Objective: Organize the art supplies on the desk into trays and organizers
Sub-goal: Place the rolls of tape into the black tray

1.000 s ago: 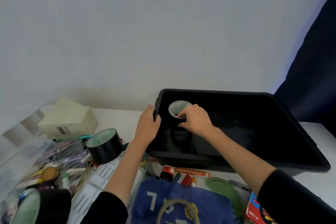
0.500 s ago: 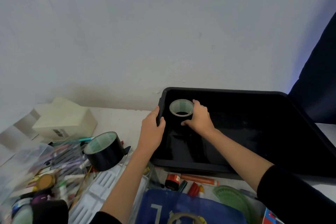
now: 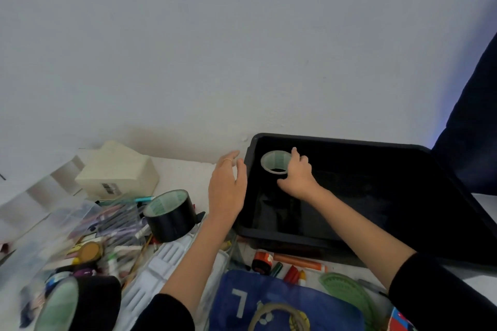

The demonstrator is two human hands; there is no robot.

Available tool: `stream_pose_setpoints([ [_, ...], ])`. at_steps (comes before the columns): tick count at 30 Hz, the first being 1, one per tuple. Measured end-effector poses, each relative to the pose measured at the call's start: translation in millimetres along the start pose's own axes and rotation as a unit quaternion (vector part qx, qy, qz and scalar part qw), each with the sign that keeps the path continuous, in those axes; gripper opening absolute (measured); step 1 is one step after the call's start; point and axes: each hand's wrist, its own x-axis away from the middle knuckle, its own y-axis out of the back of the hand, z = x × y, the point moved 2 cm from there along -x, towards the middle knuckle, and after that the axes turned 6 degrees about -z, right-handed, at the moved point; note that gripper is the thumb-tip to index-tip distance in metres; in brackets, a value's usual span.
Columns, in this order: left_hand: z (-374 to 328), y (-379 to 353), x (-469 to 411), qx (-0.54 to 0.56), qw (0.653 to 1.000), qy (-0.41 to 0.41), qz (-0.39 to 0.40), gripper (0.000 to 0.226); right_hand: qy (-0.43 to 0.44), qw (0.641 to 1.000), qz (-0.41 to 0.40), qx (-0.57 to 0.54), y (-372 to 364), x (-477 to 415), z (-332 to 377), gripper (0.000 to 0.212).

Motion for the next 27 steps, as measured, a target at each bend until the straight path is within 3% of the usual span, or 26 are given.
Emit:
stream_pose_setpoints([
  [2,-2,16,3,0.019,0.999,-0.012,-0.040,0.032,0.067,0.997,-0.038,-0.011,6,10,23,0.076],
  [5,-2,46,7,0.064,0.993,0.021,-0.097,0.028,0.171,0.982,-0.031,-0.066,7,31,61,0.050],
  [10,13,107,12,0.082,0.979,0.074,-0.172,0.028,0.245,0.960,0.043,-0.129,-26,63,115,0.043],
  [12,22,131,17,0.093,0.970,0.096,-0.204,0.027,0.241,0.960,0.089,-0.112,-48,72,130,0.059],
  [16,40,168,29,0.087,0.958,0.124,-0.243,0.029,0.169,0.967,0.170,-0.080,-93,83,144,0.110],
  [19,50,183,38,0.093,0.949,0.150,-0.261,0.028,0.138,0.969,0.182,-0.100,-116,86,142,0.129],
  [21,53,189,43,0.104,0.947,0.152,-0.262,0.026,0.120,0.974,0.156,-0.116,-124,88,137,0.120],
  [24,54,190,45,0.098,0.949,0.152,-0.258,0.023,0.106,0.982,0.086,-0.129,-124,89,132,0.090],
  [27,51,183,42,0.114,0.950,0.149,-0.249,0.025,0.095,0.972,0.036,-0.211,-104,90,134,0.085],
])
